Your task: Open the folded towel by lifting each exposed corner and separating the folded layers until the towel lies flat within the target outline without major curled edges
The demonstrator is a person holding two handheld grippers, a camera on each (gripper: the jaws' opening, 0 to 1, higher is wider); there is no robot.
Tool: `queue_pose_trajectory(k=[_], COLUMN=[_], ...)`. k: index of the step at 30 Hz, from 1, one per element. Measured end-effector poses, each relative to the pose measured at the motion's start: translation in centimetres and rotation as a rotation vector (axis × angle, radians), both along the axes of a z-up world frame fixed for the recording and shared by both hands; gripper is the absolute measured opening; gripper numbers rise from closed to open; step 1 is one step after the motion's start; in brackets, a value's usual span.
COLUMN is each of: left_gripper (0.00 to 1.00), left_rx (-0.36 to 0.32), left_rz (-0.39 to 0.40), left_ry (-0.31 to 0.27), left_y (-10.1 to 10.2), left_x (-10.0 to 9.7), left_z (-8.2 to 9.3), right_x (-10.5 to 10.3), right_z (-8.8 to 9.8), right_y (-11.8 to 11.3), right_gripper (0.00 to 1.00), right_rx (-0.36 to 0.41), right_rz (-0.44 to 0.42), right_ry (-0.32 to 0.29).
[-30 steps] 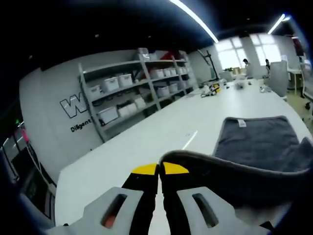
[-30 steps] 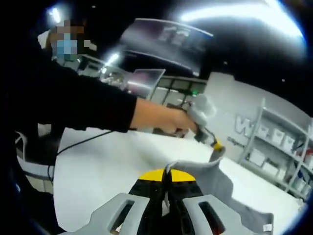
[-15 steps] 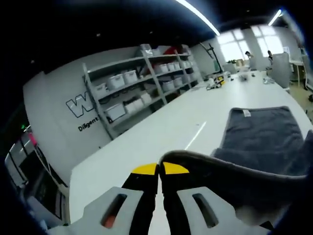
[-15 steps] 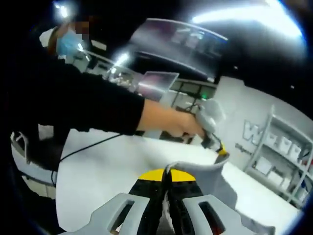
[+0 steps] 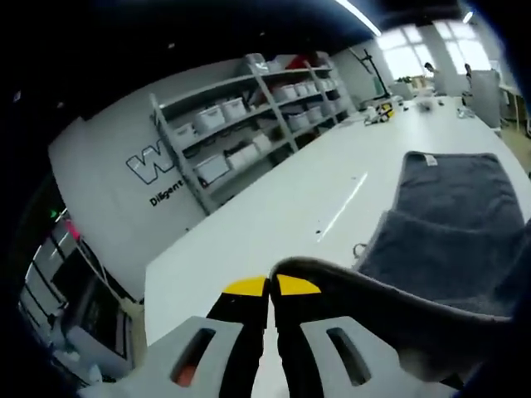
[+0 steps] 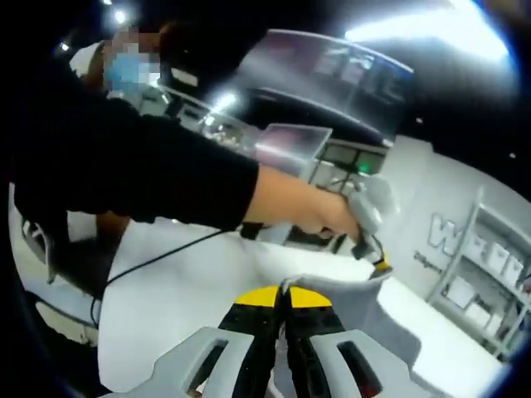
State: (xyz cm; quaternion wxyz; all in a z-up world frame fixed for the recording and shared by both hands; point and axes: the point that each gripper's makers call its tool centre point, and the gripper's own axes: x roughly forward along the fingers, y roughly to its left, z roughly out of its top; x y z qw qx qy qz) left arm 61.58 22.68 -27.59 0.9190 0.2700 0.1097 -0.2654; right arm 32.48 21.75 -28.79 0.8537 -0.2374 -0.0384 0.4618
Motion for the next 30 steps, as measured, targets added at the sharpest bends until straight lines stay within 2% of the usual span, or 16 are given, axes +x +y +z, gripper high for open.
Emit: queue_pose_trajectory(k=[4,7,12,16,23,28,30], left_gripper=[0.01,0.01,0.01,0.02,0.02,0.02,0.02], left_rx=[0.003,0.032,0.15,0.309,0.391,0.452,0.562], left_rz=[0.017,0.034,0.103,0.128,0.137,0.153,0.17], left_ry=[0.025,0.04,0.078,0.086,0.102,0.108,0.108], left_y=[1.4,2.5,5.5,8.0,10.0,11.0,12.2], left_x=[-0.2,-0.3,-0.3,0.9,1.8,0.7,0.2], left_z=[-0.5,-1.2,-2.8,-3.9,-5.4,-6.0,-6.2], right_x=[-0.2,-0.3,-0.6,-0.7,-1.0,-1.4,-1.6], right_z=[-0.3,-0.7,-1.9,-3.0,-4.8,-5.7,-6.2], right_y=[1.2,2.7,5.1,7.0,10.2,11.5,12.0], right_gripper=[0.0,0.0,0.0,0.0,0.0,0.0,0.0], right_rx=[-0.01,-0.025,-0.064,-0.091,-0.131,-0.159,-0.173], right_rz=[0.022,0.041,0.075,0.105,0.153,0.176,0.188], right_ry=[0.004,0.006,0.005,0.008,0.022,0.021,0.023])
